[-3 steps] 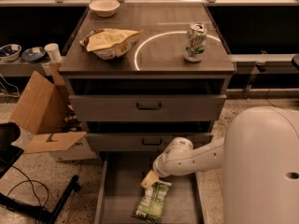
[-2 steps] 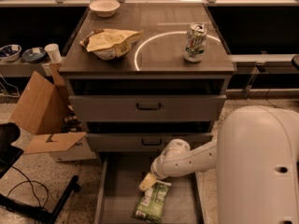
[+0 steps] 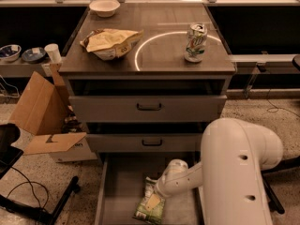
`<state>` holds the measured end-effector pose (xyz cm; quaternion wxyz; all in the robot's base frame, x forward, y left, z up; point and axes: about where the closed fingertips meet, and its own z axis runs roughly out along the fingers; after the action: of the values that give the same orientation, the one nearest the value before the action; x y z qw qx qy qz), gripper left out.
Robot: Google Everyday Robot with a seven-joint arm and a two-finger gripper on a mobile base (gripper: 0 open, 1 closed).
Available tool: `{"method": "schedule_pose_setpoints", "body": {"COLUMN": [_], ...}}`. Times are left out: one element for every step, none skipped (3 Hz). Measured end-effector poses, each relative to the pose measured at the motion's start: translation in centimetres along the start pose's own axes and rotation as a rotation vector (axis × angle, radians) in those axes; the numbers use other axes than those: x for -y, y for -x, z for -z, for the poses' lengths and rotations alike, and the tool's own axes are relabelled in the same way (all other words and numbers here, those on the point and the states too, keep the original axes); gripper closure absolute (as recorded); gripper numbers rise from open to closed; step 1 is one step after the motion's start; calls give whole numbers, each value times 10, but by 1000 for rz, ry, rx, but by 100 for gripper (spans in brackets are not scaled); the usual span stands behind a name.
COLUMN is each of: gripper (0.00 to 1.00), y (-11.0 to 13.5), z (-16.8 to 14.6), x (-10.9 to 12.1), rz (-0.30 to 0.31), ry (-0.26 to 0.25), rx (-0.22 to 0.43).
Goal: Pick green jalapeno chip bag from bottom drawer and place on counter
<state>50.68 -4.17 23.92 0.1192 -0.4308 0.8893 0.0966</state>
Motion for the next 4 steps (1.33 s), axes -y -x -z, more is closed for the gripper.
{"method": "schedule_pose_setpoints", "body": {"gripper": [0, 0, 17, 42], "y": [-48, -64, -59, -26], "z": [-73, -112, -129, -119], "x": [-2, 0, -6, -24], "rz": [-16, -32, -64, -70], "ry": [38, 47, 70, 109], "rx": [-29, -32, 35, 153]}}
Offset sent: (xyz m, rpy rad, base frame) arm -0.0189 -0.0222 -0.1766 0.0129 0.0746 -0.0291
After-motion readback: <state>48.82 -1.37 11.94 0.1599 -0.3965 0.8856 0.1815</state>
